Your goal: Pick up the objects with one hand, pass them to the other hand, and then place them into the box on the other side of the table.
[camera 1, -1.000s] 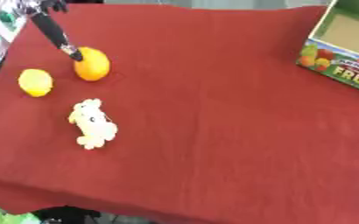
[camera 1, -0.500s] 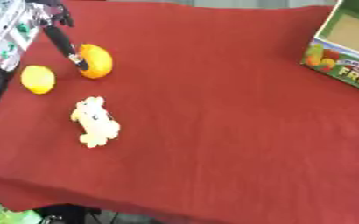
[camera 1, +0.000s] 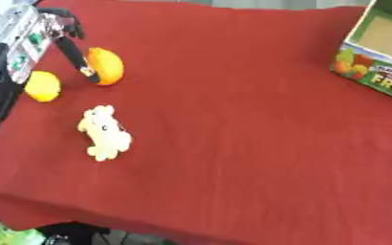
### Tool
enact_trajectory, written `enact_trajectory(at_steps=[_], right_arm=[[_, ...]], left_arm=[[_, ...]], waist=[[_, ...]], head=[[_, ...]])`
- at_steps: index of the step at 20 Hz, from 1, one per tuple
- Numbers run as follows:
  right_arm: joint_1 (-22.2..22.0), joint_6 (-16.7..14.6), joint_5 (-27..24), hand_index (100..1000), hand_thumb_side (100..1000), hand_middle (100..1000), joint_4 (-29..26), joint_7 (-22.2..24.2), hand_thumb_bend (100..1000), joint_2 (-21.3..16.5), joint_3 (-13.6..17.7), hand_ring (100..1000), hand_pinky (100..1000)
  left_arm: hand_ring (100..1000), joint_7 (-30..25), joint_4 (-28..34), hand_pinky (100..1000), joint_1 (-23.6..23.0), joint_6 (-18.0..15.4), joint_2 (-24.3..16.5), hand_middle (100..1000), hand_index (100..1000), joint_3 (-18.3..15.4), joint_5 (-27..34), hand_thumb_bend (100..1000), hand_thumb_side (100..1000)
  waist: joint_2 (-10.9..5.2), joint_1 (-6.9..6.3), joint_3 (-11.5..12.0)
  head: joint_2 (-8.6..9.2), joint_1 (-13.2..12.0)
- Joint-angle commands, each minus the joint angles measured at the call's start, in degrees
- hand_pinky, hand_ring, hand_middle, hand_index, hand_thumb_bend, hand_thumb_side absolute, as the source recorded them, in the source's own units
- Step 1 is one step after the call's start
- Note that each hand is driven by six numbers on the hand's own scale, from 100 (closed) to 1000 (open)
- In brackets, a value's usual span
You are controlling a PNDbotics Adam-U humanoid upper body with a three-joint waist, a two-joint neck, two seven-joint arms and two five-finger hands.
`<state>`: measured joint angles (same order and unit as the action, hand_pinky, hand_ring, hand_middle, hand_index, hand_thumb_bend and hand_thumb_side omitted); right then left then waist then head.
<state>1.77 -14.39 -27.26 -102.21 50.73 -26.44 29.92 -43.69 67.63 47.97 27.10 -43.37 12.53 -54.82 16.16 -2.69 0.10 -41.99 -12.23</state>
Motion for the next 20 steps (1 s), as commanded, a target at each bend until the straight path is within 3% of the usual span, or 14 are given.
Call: enact_trajectory(at_steps=[1, 6, 18, 19, 20], right_arm=[[0.3, -0.5, 0.3, 1000, 526, 796, -0.4, 0.4, 100, -1.2, 0.2, 1000, 1000], [0.5, -0.8, 0.5, 1000, 527, 796, -0.3, 0.7, 100, -0.9, 0.1, 1000, 1000], [1.3, -1.8, 1.4, 1000, 527, 795, -0.3, 1.2, 100, 0.0, -0.2, 1000, 1000], [1.4, -1.8, 1.5, 1000, 527, 795, -0.3, 1.2, 100, 0.0, -0.2, 1000, 1000], [1.4, -1.8, 1.5, 1000, 527, 795, -0.3, 1.2, 100, 0.0, -0.3, 1000, 1000]], left_arm=[[852, -8.3, 0.3, 880, 1.5, 8.7, -1.2, 832, 848, -0.9, -0.2, 794, 270], [846, -6.6, -0.2, 873, 1.7, 10.5, -0.9, 829, 849, -1.3, -1.7, 692, 220], [848, -6.0, -2.4, 872, 2.5, 11.6, -0.2, 829, 835, -2.0, -1.2, 640, 211], [849, -6.0, -2.5, 873, 2.5, 11.5, 0.0, 828, 828, -2.0, -0.9, 620, 200], [849, -6.3, -2.7, 870, 2.5, 11.3, 0.2, 822, 793, -2.0, -0.3, 528, 163]], waist=[[-0.68, 0.26, 0.0], [-0.11, 0.5, -0.2], [1.65, 0.89, -0.9], [1.7, 0.9, -1.0], [1.72, 0.9, -1.0]], head=[[0.68, 0.4], [1.31, 1.2], [2.09, 0.5], [2.07, 0.5], [2.05, 0.5]])
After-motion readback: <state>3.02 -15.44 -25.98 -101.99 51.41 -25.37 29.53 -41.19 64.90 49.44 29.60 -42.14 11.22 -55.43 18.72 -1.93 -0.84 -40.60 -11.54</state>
